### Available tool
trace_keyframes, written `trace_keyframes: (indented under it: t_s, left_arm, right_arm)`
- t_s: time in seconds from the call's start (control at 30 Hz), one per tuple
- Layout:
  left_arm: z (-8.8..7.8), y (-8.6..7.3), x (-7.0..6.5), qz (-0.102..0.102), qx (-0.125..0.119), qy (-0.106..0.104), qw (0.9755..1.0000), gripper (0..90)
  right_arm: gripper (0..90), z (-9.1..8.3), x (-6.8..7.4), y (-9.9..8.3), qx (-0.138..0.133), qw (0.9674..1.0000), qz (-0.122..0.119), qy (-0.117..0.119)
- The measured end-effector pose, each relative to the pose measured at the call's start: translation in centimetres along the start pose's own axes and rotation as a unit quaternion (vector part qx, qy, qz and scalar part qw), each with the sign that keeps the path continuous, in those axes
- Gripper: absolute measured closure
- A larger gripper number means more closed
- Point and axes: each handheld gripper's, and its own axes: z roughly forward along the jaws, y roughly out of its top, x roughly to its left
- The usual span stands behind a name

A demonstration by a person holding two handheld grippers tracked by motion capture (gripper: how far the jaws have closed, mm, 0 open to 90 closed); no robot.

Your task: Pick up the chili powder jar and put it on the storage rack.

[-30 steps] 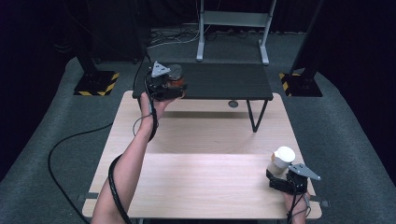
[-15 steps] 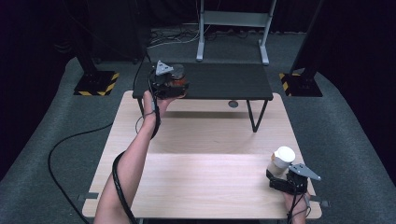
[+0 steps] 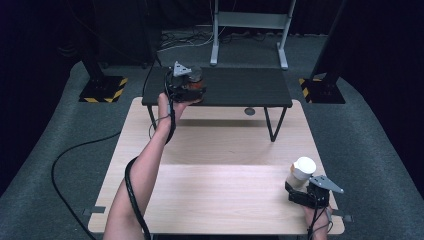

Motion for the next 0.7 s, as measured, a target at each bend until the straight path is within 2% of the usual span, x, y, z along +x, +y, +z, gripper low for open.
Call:
trace_keyframes:
  t_s: [0.7]
  left_arm:
    - [0.51,0.35,0.78,-0.014,0.01,-0.012,0.9998,31.6]
  right_arm:
    - [0.4,-0.01,0.01,-0.01,0.0,1.0,-0.001,0.0]
